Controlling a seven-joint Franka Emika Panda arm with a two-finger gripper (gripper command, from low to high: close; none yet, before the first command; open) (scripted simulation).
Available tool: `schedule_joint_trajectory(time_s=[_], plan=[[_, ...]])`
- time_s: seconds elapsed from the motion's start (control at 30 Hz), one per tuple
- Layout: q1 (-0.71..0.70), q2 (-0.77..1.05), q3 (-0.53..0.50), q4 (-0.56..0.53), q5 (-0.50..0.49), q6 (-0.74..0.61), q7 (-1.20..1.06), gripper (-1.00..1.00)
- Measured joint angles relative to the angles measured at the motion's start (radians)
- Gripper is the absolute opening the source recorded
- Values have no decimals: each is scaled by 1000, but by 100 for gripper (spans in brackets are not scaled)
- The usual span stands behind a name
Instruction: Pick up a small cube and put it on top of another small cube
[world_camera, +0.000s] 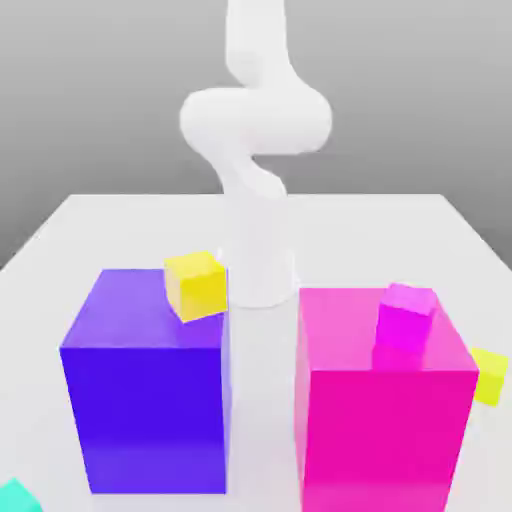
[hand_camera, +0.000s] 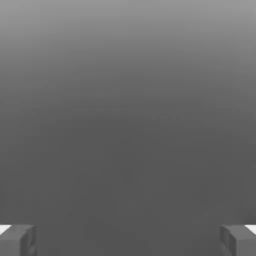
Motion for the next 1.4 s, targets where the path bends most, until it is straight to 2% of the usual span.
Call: schedule_joint_trajectory(time_s=[0.3, 0.5, 0.63, 0.77, 0.97, 1.0, 1.23, 1.4], plan=[[182, 329, 115, -96, 62, 154, -107, 0], [280, 546, 220, -160, 46, 256, -136, 0], [371, 695, 280, -203, -18, 325, -117, 0], [456, 848, 290, -244, -131, 390, -63, 0], [562, 1067, 176, -217, -296, 545, 53, 0], [574, 1086, 163, -213, -308, 560, 62, -100], [571, 1083, 166, -214, -309, 557, 62, -100], [513, 923, 250, -248, -184, 434, -31, -100]])
